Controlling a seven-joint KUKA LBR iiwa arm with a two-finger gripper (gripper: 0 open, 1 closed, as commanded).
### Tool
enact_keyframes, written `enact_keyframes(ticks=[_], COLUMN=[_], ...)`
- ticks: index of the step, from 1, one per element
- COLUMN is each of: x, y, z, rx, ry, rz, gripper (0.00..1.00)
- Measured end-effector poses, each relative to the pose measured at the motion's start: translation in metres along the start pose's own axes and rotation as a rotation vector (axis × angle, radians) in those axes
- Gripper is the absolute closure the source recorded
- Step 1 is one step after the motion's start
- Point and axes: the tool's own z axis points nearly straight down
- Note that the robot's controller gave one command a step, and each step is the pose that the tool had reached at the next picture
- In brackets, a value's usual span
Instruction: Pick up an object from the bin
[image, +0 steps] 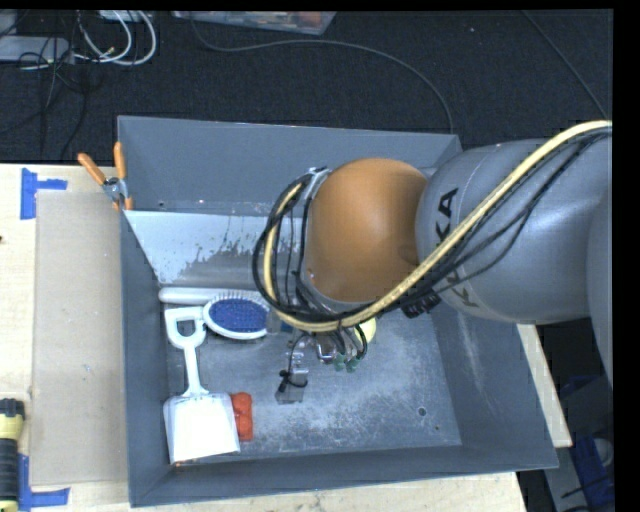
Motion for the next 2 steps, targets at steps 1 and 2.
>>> enact_keyframes(ticks=[1,2], x=[-0.053,-0.072], y=[0.033,0.038], z=[0.073,0.080], rx=[-0.002,0.000], ry=[-0.004,0.005], rz=[-0.057,-0.405], gripper=[0.00,0.00])
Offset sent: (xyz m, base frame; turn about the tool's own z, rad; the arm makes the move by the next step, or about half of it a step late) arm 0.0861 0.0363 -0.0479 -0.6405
